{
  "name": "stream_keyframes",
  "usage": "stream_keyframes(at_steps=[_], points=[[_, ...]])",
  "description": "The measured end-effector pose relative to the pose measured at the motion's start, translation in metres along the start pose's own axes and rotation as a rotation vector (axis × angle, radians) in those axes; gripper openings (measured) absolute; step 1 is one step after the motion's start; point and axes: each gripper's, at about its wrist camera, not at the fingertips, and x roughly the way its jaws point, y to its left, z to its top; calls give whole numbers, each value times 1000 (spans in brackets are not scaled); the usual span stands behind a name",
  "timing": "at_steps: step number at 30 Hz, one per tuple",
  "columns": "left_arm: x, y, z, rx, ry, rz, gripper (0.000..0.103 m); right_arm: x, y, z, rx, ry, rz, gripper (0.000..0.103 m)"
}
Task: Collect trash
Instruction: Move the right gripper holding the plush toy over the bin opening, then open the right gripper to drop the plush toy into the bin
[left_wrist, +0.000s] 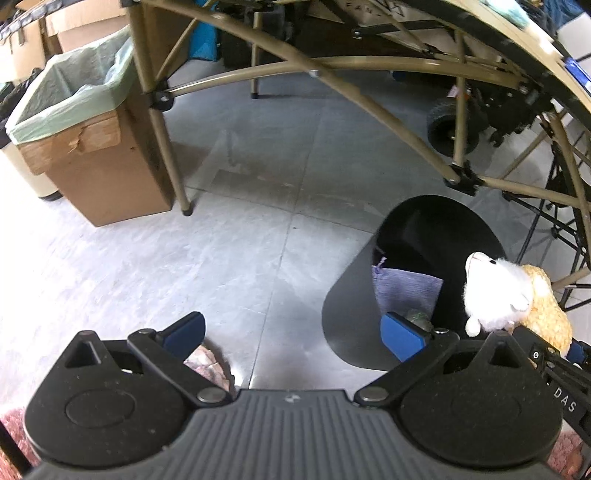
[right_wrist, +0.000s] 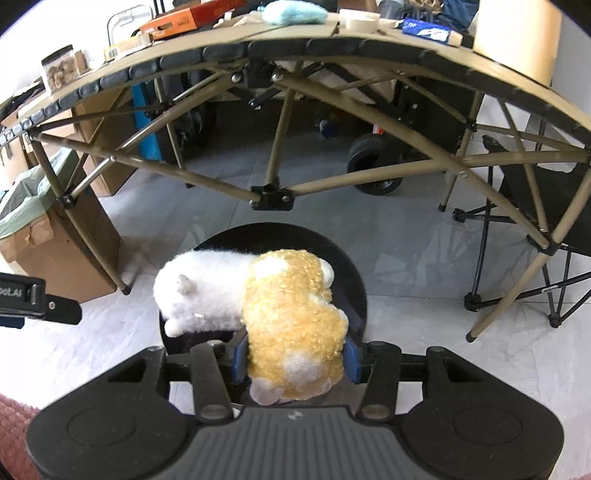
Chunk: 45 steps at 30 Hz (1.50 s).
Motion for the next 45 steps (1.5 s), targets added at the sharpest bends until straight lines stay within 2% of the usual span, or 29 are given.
stream_keyframes(at_steps=[13, 30, 33, 35, 38, 40, 45], points=[[11, 22, -2, -41, 29, 29, 103, 34, 7, 10, 56, 106, -6, 48], [22, 39, -1, -61, 48, 56, 103, 59, 16, 19, 61, 134, 21, 50], [23, 38, -2, -58, 49, 57, 103, 61, 14, 19, 90, 143, 52, 63], [23, 37, -2, -56, 49, 58, 103, 62, 14, 19, 85, 143, 38, 89], [23, 36, -2, -55, 50, 60, 103, 61, 16, 19, 67, 140, 13, 100], [24, 36, -3, -54, 51, 61, 103, 62, 16, 19, 67, 147, 15, 103], [24, 34, -3, -49, 50, 62, 103, 61, 16, 18, 61, 147, 20, 103]])
